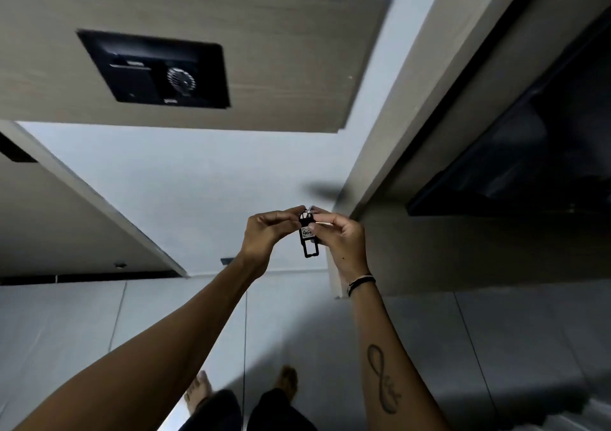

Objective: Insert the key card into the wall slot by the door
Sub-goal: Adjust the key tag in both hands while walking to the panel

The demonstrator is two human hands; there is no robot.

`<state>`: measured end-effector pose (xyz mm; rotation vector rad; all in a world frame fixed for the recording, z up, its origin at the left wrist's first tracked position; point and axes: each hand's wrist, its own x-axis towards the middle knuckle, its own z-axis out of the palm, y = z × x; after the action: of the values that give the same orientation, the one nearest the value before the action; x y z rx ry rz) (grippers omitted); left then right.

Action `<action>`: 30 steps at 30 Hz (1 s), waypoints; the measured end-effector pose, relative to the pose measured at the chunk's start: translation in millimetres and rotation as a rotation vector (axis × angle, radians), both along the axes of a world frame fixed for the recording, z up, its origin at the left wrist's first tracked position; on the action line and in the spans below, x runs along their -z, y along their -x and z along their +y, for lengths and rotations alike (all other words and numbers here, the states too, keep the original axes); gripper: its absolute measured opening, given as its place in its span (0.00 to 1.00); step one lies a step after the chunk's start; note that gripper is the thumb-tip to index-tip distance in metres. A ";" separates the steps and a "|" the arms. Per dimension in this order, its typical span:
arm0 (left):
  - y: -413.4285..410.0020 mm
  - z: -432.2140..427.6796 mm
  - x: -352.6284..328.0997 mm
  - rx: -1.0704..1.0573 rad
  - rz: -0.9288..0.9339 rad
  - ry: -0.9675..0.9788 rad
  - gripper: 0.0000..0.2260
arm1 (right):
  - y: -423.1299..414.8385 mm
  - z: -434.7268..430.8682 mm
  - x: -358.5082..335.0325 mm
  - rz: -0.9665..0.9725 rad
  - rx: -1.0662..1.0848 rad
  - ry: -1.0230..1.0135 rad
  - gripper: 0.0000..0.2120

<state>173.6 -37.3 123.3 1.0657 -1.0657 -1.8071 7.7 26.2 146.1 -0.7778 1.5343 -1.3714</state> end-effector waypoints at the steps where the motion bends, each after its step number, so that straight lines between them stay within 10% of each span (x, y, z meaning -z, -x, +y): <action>1: -12.9 -3.7 -16.1 -0.019 0.031 0.027 0.07 | -12.0 -5.5 -14.8 0.015 -0.018 0.038 0.07; 30: -192.6 -120.5 -379.4 -0.314 0.123 0.628 0.05 | -188.3 -157.0 -371.7 0.015 -0.210 0.557 0.09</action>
<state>366.2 -157.8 502.7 0.6783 -1.1995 -1.1532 196.1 -130.8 517.8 -1.2495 1.0433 -1.6500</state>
